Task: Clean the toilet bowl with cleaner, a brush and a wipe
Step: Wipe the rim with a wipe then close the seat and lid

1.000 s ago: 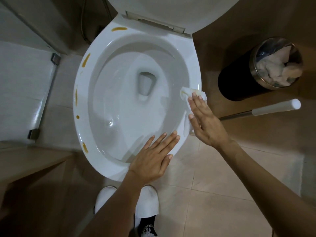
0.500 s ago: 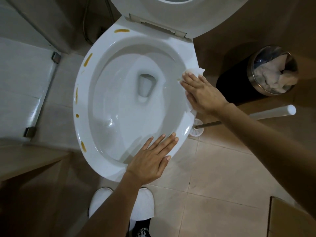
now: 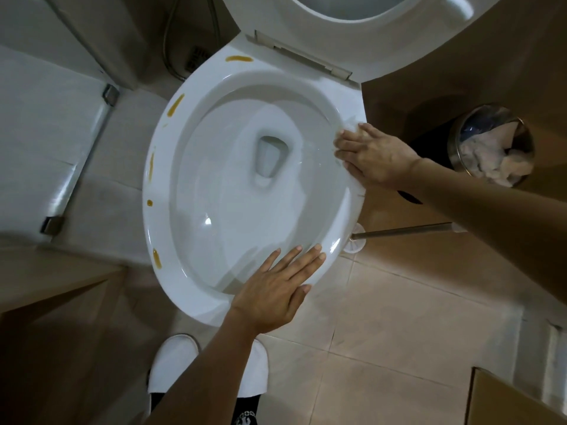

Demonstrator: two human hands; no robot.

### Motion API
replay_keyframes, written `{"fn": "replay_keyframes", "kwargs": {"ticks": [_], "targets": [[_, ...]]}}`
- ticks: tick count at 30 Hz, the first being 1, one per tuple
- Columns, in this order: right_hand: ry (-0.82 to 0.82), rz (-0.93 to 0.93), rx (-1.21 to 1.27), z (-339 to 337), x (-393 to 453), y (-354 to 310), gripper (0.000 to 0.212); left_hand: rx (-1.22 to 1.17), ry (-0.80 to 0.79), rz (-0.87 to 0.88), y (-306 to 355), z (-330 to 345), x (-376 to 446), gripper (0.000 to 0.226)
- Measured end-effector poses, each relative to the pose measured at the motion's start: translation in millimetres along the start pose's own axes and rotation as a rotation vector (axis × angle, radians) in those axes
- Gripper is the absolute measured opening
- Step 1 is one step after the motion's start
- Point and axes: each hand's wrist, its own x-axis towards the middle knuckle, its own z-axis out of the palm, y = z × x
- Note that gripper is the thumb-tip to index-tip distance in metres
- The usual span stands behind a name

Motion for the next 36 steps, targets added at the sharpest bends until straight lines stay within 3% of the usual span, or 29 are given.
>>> {"fn": "replay_keyframes", "kwargs": {"ticks": [6,11,20,25,30,33,36], "targets": [[-0.093,-0.074,-0.026,-9.9,-7.4,-8.1,0.045,-0.025,0.005,0.006,-0.7,0.1,0.3,0.053],[-0.077,-0.024,-0.138,-12.3,16.6,18.2,0.047,-0.058,-0.002,0.01,-0.7,-0.8,0.5,0.054],[-0.109,-0.033,-0.056,-10.4,8.7,8.2,0.046,-0.06,-0.011,0.007,-1.6,0.9,0.6,0.054],[-0.124,-0.007,-0.232,-15.5,32.8,18.3,0.051,-0.063,-0.011,0.016,-2.4,0.4,1.5,0.053],[-0.094,0.0,-0.073,-9.0,18.7,5.9,0.048,-0.066,0.003,0.014,-1.4,0.0,1.0,0.054],[-0.093,-0.017,-0.037,-8.5,11.4,3.5,0.059,-0.075,-0.011,0.007,-1.5,0.3,0.5,0.054],[-0.129,-0.003,-0.15,-13.4,20.2,8.9,0.048,-0.086,-0.034,0.007,-1.8,0.1,1.4,0.054]]}}
